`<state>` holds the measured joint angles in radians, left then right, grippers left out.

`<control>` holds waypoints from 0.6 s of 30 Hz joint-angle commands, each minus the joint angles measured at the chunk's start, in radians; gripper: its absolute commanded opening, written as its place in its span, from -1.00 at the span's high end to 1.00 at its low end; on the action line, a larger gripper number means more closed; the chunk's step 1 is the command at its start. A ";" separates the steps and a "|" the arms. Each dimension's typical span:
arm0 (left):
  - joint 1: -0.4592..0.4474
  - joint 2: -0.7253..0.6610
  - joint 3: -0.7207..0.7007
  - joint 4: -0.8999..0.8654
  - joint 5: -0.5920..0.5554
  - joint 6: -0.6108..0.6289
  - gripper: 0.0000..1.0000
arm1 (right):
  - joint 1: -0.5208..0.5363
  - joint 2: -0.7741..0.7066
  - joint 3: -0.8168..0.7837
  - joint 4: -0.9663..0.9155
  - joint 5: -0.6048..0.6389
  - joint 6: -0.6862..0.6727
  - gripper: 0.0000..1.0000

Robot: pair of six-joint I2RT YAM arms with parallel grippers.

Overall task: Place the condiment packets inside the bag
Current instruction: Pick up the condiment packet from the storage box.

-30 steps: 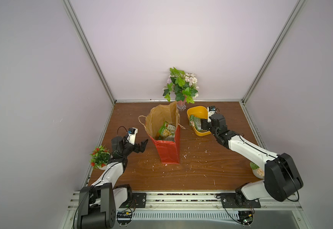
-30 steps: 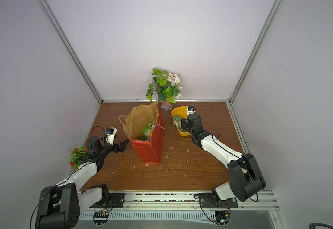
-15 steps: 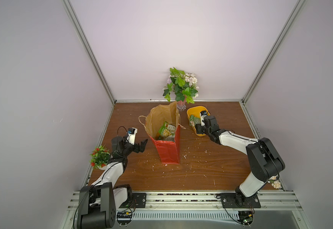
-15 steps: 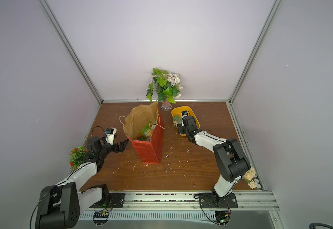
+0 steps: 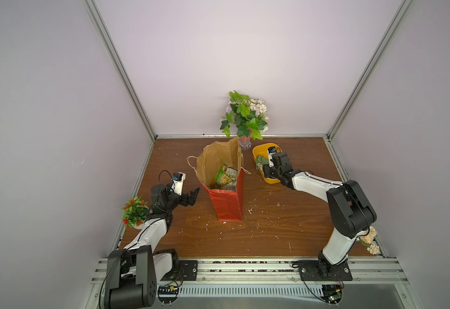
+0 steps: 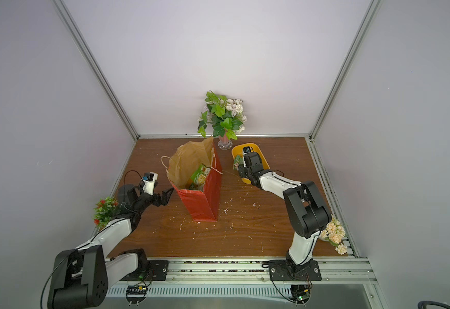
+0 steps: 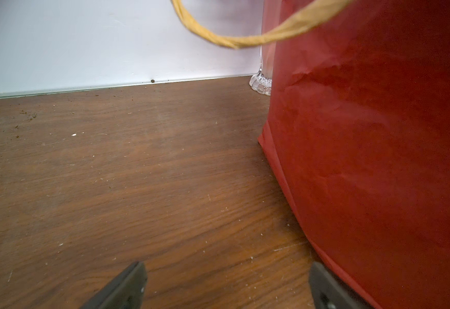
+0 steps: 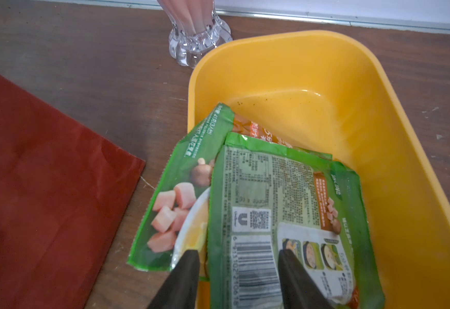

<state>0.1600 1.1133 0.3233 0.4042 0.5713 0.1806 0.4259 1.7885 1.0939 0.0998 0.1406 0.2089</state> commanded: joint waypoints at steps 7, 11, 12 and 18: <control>0.001 -0.011 0.000 0.015 -0.006 0.005 -0.95 | 0.002 0.019 0.041 -0.064 0.081 -0.030 0.02; 0.001 -0.012 0.000 0.015 -0.006 0.004 -0.95 | 0.002 0.028 0.052 -0.081 0.126 -0.038 0.07; 0.000 -0.012 0.000 0.014 -0.006 0.003 -0.95 | 0.002 0.034 0.058 -0.089 0.134 -0.041 0.08; 0.001 -0.012 -0.001 0.013 -0.005 0.003 -0.95 | 0.006 0.073 0.113 -0.122 0.195 -0.059 0.07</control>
<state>0.1600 1.1133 0.3233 0.4046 0.5713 0.1806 0.4320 1.8515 1.1698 0.0124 0.2634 0.1719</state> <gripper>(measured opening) 0.976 0.465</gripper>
